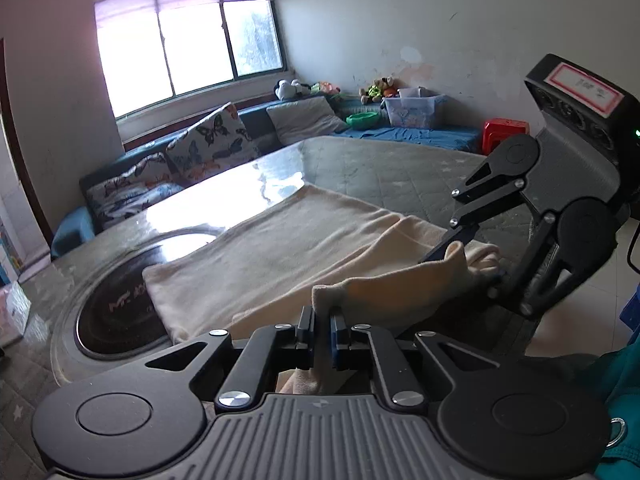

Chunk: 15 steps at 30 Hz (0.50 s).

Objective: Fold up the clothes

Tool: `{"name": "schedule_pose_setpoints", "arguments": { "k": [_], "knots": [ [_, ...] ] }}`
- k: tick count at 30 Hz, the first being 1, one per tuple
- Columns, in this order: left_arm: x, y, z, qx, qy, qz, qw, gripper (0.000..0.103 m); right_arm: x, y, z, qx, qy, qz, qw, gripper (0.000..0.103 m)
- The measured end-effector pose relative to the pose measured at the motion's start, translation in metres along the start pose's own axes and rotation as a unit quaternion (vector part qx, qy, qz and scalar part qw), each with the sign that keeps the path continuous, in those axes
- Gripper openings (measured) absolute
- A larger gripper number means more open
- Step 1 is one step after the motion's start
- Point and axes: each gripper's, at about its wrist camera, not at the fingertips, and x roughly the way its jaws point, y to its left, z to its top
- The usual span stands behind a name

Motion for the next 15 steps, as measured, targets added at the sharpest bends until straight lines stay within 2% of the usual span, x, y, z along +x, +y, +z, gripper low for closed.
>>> {"name": "schedule_pose_setpoints", "arguments": {
  "k": [1, 4, 6, 9, 15],
  "knots": [
    [-0.001, -0.001, -0.002, 0.002, 0.002, 0.001, 1.0000, 0.012, 0.001, -0.003, 0.001, 0.008, 0.000, 0.003, 1.000, 0.031],
    [-0.006, -0.004, -0.008, 0.009, 0.007, 0.005, 0.9999, 0.017, 0.000, -0.012, 0.003, 0.037, -0.005, 0.008, 0.999, 0.016],
    [-0.010, -0.009, -0.013, 0.021, 0.010, 0.011, 0.9997, 0.022, -0.001, -0.017, 0.005, 0.054, -0.010, 0.007, 0.998, 0.014],
    [-0.014, -0.016, -0.022, 0.042, 0.014, 0.028, 0.9986, 0.041, -0.003, -0.022, 0.007, 0.071, -0.018, 0.006, 0.997, 0.012],
    [-0.012, -0.021, -0.036, 0.082, 0.028, 0.056, 0.9947, 0.040, -0.007, -0.027, 0.010, 0.085, -0.031, -0.003, 0.996, 0.011]
  ]
}}
